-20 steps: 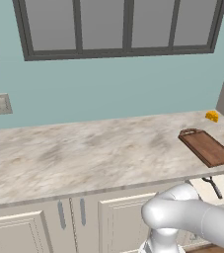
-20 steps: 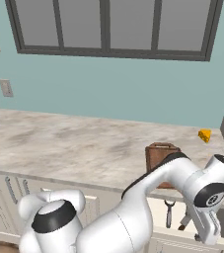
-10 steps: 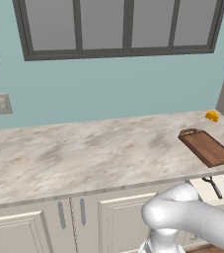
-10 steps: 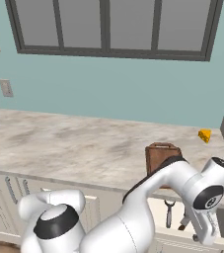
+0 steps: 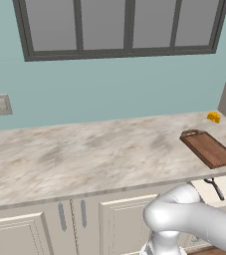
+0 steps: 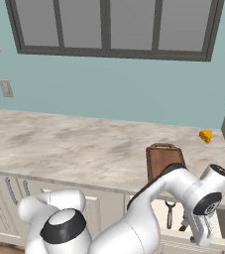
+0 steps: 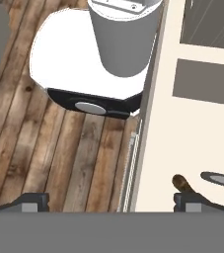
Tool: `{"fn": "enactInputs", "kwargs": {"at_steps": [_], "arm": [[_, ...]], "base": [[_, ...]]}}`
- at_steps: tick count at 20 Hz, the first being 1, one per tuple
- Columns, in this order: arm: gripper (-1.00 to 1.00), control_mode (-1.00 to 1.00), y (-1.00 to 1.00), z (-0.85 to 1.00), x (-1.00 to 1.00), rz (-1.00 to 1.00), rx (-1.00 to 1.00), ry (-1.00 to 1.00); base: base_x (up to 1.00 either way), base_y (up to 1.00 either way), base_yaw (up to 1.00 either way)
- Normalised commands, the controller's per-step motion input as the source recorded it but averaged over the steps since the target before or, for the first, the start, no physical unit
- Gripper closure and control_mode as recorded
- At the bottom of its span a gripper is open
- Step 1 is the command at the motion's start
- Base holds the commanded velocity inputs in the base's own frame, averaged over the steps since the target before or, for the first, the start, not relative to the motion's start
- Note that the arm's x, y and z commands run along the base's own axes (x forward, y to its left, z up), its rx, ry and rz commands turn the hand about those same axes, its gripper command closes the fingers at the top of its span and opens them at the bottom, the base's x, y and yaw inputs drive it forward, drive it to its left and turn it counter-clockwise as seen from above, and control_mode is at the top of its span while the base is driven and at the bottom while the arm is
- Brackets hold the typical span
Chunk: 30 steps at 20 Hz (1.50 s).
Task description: Open the drawer on the right and place the cutting tools on the cutting board.
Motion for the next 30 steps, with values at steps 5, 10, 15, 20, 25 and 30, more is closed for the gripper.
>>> {"fn": "enactInputs", "kwargs": {"at_steps": [5, 10, 15, 20, 25, 30], "arm": [[-1.0, -1.0, 0.0, -0.37, 0.09, -0.06, 0.0, 0.0], [-1.0, -1.0, 0.0, -0.29, 0.19, -0.05, 0.0, -0.02], [-1.0, -1.0, 0.0, -0.3, 0.18, -0.03, 0.0, -0.04], [-1.0, -1.0, 0.0, -0.33, 0.14, -0.01, 0.0, -0.03], [-1.0, -1.0, 0.0, -0.35, 0.08, 0.0, 0.0, -0.01], [-1.0, -1.0, 0.0, -0.24, 0.0, 0.0, -0.01, 0.0]], "base": [[0.0, 0.0, 0.0], [0.0, 0.0, 0.0], [0.0, 0.0, 0.0], [0.0, 0.0, 0.0], [0.0, 0.0, 0.0], [0.0, 0.0, 0.0]]}}
